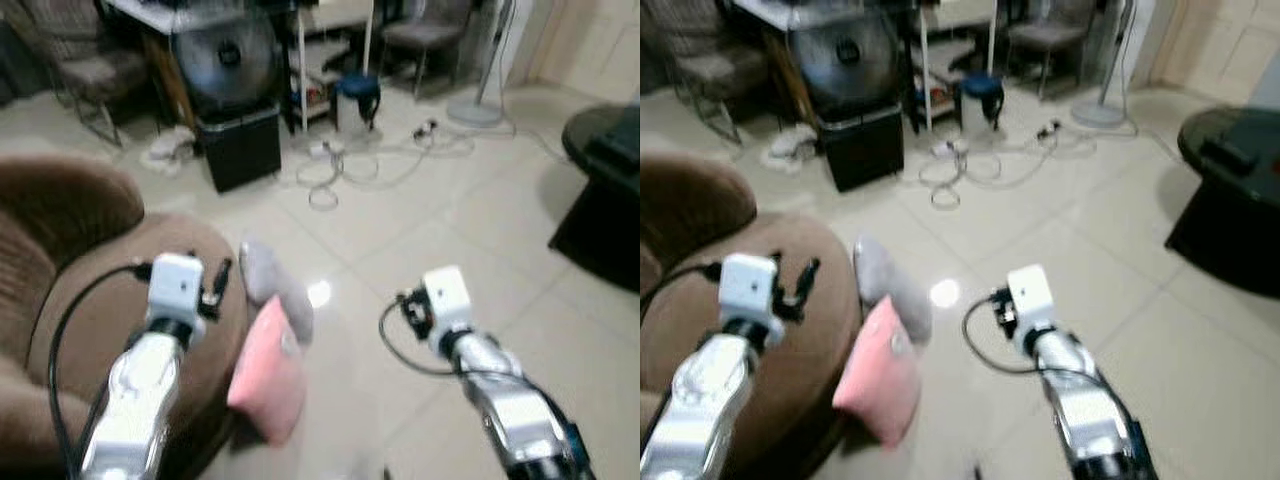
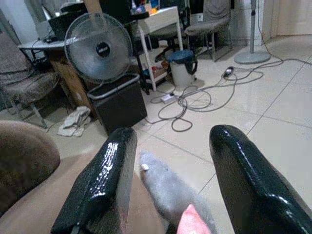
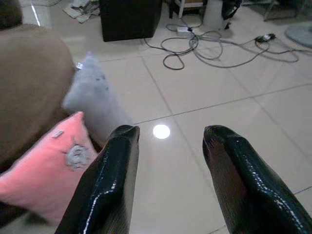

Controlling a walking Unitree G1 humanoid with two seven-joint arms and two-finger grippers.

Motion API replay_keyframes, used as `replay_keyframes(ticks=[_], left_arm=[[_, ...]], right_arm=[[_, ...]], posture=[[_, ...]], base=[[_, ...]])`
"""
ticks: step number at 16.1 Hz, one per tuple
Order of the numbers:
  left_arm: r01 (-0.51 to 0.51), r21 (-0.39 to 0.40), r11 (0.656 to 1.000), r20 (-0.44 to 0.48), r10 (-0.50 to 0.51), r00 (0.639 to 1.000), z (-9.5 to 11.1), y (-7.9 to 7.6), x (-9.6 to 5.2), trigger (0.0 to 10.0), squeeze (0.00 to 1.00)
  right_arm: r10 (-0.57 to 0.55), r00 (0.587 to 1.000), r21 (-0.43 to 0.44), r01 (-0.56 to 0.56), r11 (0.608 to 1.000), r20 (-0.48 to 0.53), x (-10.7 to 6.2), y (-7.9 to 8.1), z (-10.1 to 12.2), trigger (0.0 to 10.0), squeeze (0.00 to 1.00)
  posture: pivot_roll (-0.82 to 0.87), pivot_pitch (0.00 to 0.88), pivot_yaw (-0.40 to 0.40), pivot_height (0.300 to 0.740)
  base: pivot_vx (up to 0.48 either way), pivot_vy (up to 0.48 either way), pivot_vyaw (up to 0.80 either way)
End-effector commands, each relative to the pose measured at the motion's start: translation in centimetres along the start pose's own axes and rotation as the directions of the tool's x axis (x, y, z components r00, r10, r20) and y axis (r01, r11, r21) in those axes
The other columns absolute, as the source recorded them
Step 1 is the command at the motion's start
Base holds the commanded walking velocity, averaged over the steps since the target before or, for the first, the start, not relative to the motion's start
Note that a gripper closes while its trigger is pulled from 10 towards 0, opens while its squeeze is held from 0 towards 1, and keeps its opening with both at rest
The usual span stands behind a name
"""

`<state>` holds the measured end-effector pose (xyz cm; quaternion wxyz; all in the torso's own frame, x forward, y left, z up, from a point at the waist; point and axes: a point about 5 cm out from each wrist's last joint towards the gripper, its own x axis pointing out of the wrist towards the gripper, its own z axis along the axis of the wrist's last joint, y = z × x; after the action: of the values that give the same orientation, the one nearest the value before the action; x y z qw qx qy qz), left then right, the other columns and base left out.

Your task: Move the pillow to the sofa from floor

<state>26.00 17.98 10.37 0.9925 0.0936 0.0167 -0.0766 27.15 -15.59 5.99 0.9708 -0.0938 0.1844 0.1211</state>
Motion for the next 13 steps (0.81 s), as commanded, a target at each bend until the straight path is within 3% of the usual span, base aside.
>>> replay_keyframes(ticks=[1, 11, 13], left_arm=[[-0.016, 0.023, 1.0, 0.004, 0.016, 1.0, 0.12, 0.74, -0.18, 10.0, 0.0], [-0.004, 0.02, 1.0, 0.007, 0.004, 1.0, 0.13, 0.67, -0.16, 10.0, 0.0], [-0.004, 0.002, 1.0, 0.016, 0.004, 1.0, 0.11, 0.6, -0.21, 10.0, 0.0]], right_arm=[[0.003, 0.999, 0.006, -0.003, 1.0, 0.032, 0.2, 0.24, 0.86, 10.0, 0.0], [-0.014, 1.0, 0.017, 0.013, 1.0, 0.028, 0.13, 0.15, 0.83, 10.0, 0.0], [-0.015, 1.0, 0.017, 0.015, 1.0, 0.027, 0.15, 0.14, 0.81, 10.0, 0.0]], posture=[[0.11, 0.0, 0.038, 0.74], [0.11, 0.0, 0.037, 0.74], [0.11, 0.0, 0.04, 0.74]], base=[[0.356, 0.0, 0.0], [0.349, 0.0, 0.0], [0.0, 0.0, 0.0]])
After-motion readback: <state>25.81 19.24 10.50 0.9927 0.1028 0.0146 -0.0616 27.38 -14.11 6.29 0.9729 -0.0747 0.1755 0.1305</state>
